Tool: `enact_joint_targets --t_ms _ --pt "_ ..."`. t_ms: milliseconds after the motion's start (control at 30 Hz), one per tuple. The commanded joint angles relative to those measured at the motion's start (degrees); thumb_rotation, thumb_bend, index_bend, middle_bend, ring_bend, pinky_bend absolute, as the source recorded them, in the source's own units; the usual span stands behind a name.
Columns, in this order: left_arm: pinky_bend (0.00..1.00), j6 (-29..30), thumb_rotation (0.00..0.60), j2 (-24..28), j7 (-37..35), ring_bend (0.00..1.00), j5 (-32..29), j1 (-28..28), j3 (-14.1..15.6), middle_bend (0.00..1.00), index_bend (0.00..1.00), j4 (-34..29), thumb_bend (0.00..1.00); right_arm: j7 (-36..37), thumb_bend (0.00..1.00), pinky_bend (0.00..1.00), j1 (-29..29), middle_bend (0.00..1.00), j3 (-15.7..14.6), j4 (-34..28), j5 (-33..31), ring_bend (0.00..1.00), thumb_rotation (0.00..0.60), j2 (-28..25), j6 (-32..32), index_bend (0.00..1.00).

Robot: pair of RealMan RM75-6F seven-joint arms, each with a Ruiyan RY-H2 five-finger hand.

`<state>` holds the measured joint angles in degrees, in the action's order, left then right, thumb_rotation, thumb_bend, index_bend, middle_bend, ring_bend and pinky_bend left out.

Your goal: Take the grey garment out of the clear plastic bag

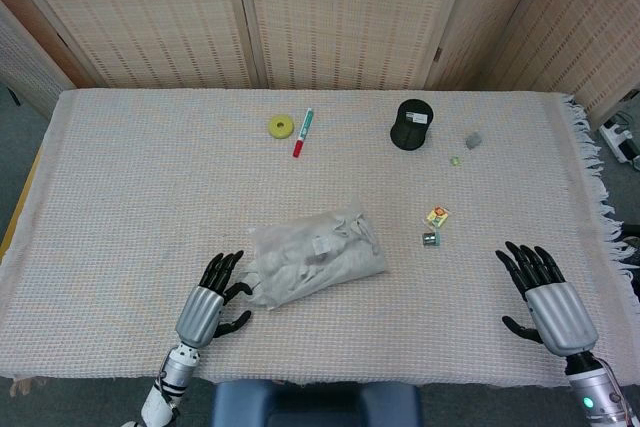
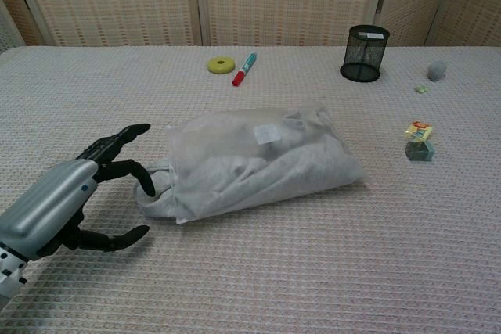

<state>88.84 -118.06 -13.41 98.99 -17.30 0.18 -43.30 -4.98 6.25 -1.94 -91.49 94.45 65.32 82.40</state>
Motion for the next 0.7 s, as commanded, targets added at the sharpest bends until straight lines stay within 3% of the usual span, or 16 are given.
enact_joint_targets --t_ms 33,367,700 --pt "0.0 0.18 0.6 -1.14 -1.27 0.0 -0.61 -0.58 -0.32 0.0 0.51 1.82 0.29 0.39 0.1 0.0 -0.06 0.0 -0.06 0.0 0.11 0.0 0.6 -0.18 0.15 0.0" --pt "0.0 -0.38 0.6 -4.23 -3.5 0.0 -1.72 -2.07 -0.43 0.02 0.55 6.19 0.3 0.89 0.1 0.0 -0.14 0.0 -0.04 0.01 -0.03 0.0 0.6 -0.4 0.23 0.0" --pt "0.0 -1.27 0.6 -6.34 -5.1 0.0 -2.95 -3.64 -0.89 0.04 0.62 8.66 0.41 1.26 0.1 0.0 -0.24 0.0 0.11 -0.07 -0.28 0.0 0.6 -0.66 0.39 0.0"
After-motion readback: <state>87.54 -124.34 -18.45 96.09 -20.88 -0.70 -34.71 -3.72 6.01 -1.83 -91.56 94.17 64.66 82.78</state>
